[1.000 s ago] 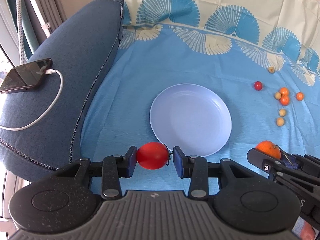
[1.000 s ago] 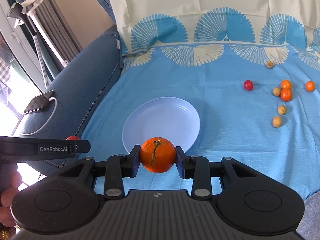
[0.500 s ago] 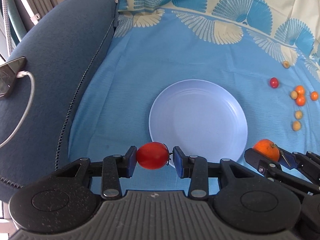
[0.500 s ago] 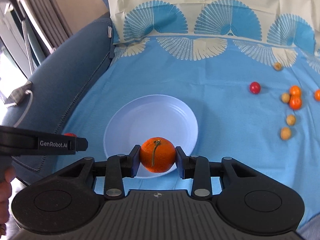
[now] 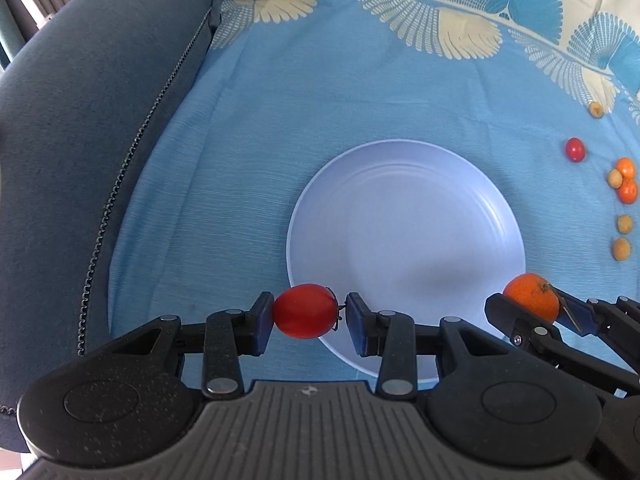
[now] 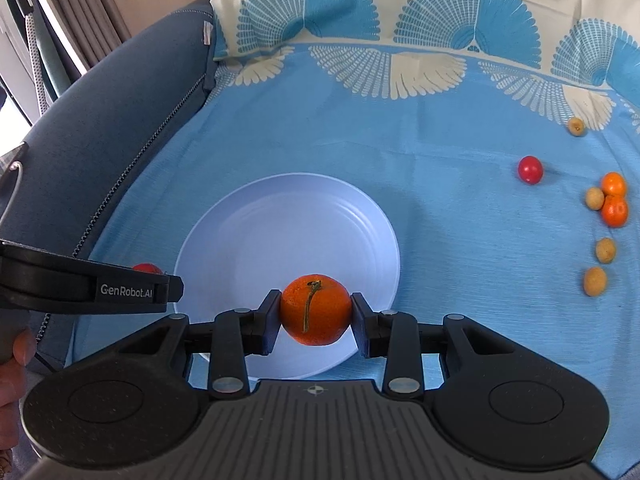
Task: Organize fruits
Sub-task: 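Carry the tomato and mandarin over the plate and open both tools, then lift both open tools away from the plate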
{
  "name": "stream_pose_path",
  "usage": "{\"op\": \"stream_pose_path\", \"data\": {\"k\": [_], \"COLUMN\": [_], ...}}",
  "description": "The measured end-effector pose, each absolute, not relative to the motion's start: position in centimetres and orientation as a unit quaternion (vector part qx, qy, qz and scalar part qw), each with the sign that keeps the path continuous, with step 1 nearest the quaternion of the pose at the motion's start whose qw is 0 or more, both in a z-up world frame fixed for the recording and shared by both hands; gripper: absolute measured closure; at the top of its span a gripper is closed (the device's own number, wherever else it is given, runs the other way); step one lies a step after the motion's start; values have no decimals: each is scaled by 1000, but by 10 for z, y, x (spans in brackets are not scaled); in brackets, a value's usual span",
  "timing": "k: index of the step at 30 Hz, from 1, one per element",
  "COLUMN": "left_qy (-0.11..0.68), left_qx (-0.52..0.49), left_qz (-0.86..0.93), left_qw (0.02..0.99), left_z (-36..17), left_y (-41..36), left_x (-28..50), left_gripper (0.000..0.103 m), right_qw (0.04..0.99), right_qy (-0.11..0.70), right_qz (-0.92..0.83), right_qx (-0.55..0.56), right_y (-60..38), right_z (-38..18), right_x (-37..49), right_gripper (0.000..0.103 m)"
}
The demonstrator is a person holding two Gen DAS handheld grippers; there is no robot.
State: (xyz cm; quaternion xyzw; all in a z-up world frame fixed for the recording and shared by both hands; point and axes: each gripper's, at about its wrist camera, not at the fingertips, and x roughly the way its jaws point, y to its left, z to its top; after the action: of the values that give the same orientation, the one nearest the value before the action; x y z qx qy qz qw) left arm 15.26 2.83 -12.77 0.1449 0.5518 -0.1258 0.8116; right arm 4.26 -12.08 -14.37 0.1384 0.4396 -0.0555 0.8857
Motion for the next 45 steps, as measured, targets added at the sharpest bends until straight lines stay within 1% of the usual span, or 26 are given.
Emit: {"op": "stream_pose_path", "data": {"k": [13,14,15,16,17,18,19,20,21,22,24,29,36,45], "left_qy": [557,554,551,547,541,532,523,520,520,522,527,524,510,477], "left_qx": [154,153,149,144,139,133,130,132,136,139,140,147,132,120], "left_qz": [-120,-123,-127,-130,-130,-130,-130,-132,-133,-133,-130,-127,-122,-116], "left_qw": [808,809,811,814,819,826,832,834,833,831,828,830,841,863], "left_z": [-145,-145,-143,-140,-137,-131,-126,-121,-118,-115,-109,-89,-57,-23], "left_y": [21,21,22,22,22,23,24,24,23,23,25,35,63,85], "left_x": [171,171,171,170,169,166,164,162,159,157,151,123,75,27], "left_gripper": [59,53,45,21,5,2,0,0,0,0,0,0,0,0], "right_qw": [880,881,881,883,886,888,891,894,896,898,899,894,874,891], "right_qy": [456,456,455,453,448,443,436,431,426,423,420,424,438,405], "right_qz": [-60,-60,-57,-55,-54,-54,-56,-60,-62,-64,-66,-73,-76,-73], "right_qx": [117,115,113,112,112,110,109,107,104,102,100,129,194,191], "right_y": [-124,-124,-124,-124,-124,-124,-124,-124,-124,-124,-122,-115,-105,-84], "right_z": [-166,-167,-167,-166,-165,-162,-158,-154,-150,-146,-138,-118,-95,-65], "right_x": [62,63,64,64,64,62,61,58,55,52,42,13,-25,-77], "right_gripper": [65,64,64,64,58,45,40,32,27,26,18,7,3,2]}}
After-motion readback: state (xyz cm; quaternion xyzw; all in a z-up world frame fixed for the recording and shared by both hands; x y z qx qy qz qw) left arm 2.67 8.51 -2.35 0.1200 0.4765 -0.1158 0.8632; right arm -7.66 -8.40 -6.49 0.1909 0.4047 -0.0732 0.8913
